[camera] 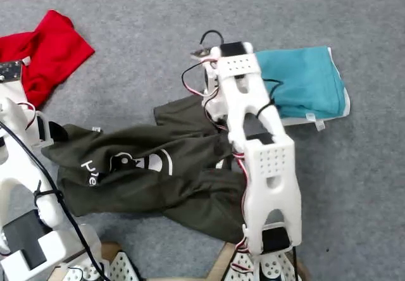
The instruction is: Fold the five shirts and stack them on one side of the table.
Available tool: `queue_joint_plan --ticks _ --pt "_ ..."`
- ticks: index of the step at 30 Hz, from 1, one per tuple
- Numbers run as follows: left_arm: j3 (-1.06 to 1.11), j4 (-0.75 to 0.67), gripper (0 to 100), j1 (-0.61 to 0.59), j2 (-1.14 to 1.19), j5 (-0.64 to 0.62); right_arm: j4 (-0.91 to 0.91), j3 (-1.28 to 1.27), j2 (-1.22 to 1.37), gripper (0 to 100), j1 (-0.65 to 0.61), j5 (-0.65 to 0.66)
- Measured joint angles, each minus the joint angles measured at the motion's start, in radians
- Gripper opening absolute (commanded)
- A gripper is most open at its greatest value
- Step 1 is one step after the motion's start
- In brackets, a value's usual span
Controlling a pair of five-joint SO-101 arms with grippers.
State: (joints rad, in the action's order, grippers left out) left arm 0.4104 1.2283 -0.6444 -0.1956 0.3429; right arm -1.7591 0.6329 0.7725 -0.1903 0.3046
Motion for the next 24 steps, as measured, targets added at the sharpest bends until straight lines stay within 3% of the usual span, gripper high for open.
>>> queue_joint_plan --ticks 4,12,15,24 --pt "0.000 0.000 30 0.000 0.000 0.000 0.000 -0.002 -0.075 41.9 0.008 0.006" --pt "0.002 0.000 30 0.000 0.000 0.000 0.034 0.178 -0.087 29.0 -0.043 0.006" --pt "0.002 0.000 30 0.000 0.000 0.000 0.086 0.252 -0.017 25.0 -0.083 -0.009" --pt "0.002 0.000 30 0.000 0.000 0.000 0.130 0.523 0.302 29.0 -0.095 -0.150"
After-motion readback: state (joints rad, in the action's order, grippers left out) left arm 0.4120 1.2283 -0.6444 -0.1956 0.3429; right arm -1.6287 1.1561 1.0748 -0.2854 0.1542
